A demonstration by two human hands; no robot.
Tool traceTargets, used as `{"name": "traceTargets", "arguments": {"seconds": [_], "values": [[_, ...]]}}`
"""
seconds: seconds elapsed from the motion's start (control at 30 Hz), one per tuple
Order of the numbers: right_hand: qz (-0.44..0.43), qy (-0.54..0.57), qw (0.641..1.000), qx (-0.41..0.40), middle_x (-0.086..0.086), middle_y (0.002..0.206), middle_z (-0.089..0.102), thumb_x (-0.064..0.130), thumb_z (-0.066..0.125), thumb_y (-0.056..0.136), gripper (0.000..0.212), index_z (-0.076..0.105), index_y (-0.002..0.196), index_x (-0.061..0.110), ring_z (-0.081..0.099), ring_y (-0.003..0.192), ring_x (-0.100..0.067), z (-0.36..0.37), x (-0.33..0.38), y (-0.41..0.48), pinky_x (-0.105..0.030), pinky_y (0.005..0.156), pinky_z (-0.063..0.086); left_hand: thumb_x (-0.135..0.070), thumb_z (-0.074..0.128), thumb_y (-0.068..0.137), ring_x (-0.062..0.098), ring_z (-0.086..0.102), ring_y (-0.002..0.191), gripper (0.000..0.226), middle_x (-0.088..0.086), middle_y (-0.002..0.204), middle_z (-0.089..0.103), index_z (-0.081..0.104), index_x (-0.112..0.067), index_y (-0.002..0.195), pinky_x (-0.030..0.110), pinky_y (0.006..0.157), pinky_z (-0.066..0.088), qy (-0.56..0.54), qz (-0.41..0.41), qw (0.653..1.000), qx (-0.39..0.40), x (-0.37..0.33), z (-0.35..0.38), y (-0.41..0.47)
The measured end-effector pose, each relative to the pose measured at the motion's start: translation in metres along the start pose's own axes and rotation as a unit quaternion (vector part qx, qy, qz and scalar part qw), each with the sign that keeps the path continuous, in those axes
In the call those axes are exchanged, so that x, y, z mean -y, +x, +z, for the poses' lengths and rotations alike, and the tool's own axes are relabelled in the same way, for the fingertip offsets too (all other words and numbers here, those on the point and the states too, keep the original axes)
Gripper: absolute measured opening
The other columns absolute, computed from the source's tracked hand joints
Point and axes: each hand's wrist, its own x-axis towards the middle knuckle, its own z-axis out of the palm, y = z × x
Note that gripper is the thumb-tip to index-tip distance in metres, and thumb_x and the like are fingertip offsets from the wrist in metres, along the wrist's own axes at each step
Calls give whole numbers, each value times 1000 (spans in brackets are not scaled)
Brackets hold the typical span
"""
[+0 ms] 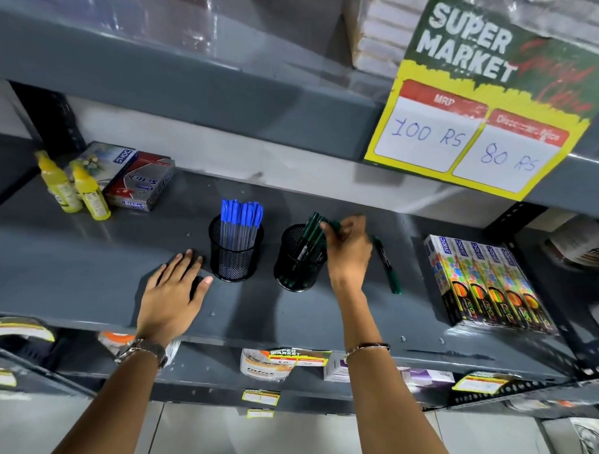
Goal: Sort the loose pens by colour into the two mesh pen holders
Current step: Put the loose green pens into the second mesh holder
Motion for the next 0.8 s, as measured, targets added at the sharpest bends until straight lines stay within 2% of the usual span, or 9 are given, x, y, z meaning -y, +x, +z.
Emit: {"name": "traceTargets", "arguments": {"seconds": [0.13,0.27,0.33,0.43,0.5,0.57,0.67,0.8], "values": [[-23,-88,996,-6,-12,94,57,34,59,89,23,52,87,12,54,88,-31,7,-10,-1,-31,61,39,-50,23,91,26,40,130,63,11,140,47,51,-10,131,41,106,26,3,-1,1000,3,1,1,1],[-18,-105,994,-9,-12,99,55,37,55,91,24,57,92,14,54,93,-34,8,-12,1,-34,62,43,-50,23,91,26,40,130,62,11,139,48,52,-10,130,41,106,26,2,-2,1000,1,0,1,1],[-8,-117,992,-49,-15,103,57,39,56,90,27,59,97,13,53,96,-37,-2,-22,3,-42,70,47,-50,23,91,26,39,131,63,11,140,48,52,-10,131,40,106,25,1,-1,1000,-2,0,1,0],[87,-184,972,-118,-24,113,56,40,59,87,40,57,109,7,50,106,-41,-30,-54,6,-48,84,42,-50,23,91,25,38,132,63,11,140,47,51,-9,131,40,107,24,1,1,1000,-2,-1,1,0],[155,-242,954,-83,-25,122,52,43,61,84,51,52,117,5,45,114,-42,-46,-78,2,-47,90,38,-50,23,91,25,38,132,63,11,140,47,51,-10,131,39,107,23,-1,-1,1000,-4,-1,1,0],[168,-282,944,-27,-24,125,50,47,62,82,57,49,122,8,42,116,-41,-52,-98,-5,-47,94,35,-50,23,91,25,38,132,63,10,141,47,51,-10,131,39,107,23,-3,-3,1000,-7,-1,0,0],[163,-278,947,-5,-23,122,51,43,62,84,49,53,123,15,42,114,-41,-53,-116,-11,-46,94,35,-50,23,91,25,38,131,63,10,140,47,51,-10,131,38,107,23,0,-2,1000,-7,-2,0,-1],[174,-238,955,-24,-24,111,54,26,62,88,24,63,108,13,45,106,-41,-48,-120,-17,-45,90,35,-50,22,91,25,38,131,64,10,141,46,51,-10,131,38,108,21,3,-4,1000,-4,-1,0,0]]}}
